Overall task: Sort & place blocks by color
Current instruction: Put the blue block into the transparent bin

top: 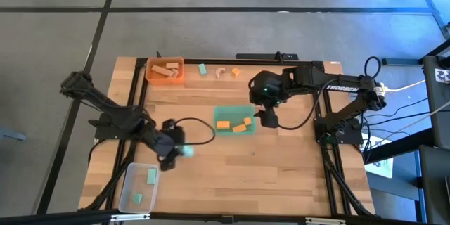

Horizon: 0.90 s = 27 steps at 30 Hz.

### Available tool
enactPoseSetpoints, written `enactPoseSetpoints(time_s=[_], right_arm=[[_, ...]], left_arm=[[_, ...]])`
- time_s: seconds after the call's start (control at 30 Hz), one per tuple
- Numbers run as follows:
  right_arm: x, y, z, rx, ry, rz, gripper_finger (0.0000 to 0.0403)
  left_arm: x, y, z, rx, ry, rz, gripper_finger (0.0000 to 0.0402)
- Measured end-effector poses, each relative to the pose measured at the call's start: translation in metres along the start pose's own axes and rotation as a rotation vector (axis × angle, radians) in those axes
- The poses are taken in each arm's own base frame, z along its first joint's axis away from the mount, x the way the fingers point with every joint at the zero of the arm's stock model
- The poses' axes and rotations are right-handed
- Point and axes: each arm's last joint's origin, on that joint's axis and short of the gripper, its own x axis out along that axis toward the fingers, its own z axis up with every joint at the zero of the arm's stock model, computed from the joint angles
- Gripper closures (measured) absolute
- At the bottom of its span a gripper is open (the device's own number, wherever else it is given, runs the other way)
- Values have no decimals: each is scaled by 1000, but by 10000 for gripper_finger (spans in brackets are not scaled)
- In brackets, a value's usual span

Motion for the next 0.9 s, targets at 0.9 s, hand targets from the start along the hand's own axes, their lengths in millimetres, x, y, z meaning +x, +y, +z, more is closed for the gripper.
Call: enactPoseSetpoints(time_s=[0.9], right_arm=[[-1,-1,17,-86,-172,-15,150]], left_arm=[[29,-50,-117,-414,908,38,273]])
